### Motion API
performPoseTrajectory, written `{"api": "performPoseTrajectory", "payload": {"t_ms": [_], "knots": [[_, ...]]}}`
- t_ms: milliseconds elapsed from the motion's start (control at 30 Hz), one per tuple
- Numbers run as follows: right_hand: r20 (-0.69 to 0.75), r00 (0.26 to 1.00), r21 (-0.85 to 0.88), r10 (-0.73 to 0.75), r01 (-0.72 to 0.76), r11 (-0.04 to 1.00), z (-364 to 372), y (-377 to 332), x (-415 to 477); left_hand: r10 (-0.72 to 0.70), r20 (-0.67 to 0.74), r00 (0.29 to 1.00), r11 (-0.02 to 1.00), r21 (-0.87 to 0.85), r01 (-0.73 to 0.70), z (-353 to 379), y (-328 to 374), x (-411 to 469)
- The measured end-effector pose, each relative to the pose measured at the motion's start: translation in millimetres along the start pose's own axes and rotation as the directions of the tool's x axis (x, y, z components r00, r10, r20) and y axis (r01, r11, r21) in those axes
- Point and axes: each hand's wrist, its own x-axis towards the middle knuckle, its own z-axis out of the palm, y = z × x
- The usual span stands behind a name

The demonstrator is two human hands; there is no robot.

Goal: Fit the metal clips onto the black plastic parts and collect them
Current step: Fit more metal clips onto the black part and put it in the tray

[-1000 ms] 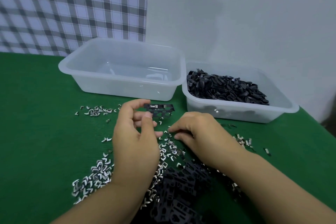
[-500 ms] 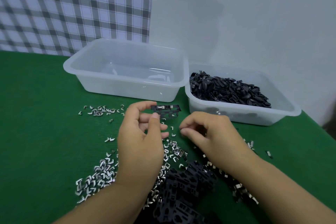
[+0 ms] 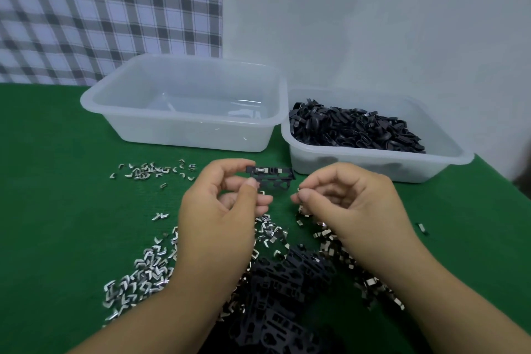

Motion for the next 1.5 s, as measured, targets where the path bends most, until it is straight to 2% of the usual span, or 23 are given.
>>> {"api": "performPoseTrajectory", "payload": {"t_ms": [367,500,700,867,1133,1500], "knots": [[-0.037,0.999,0.074,0.010,-0.007,0.997,0.4,-4.1,-0.8,-0.020,0.038,0.999,1.000,-0.015,0.021,-0.1,0.3,-1.0],[-0.094,0.995,0.070,-0.036,0.043,0.997,0.3,-3.8,0.0,-0.029,0.064,0.998,0.999,-0.023,0.030,0.4,1.7,-1.9],[-0.192,0.945,-0.199,-0.264,0.226,0.953,3.1,-2.8,-5.2,-0.014,0.114,0.993,1.000,-0.026,0.017,1.3,4.2,-5.2],[-0.166,0.912,-0.390,-0.375,0.289,0.874,5.2,-1.0,-5.5,-0.011,0.131,0.991,0.999,-0.036,0.016,2.4,4.5,-6.4],[-0.152,0.928,-0.393,-0.341,0.260,0.882,4.5,2.4,-3.2,0.021,0.162,0.987,0.999,-0.038,-0.015,2.4,5.1,-8.0],[-0.132,0.917,-0.459,-0.376,0.279,0.844,3.2,6.2,-2.1,0.020,0.212,0.977,0.998,-0.068,-0.006,2.8,5.2,-9.2]]}}
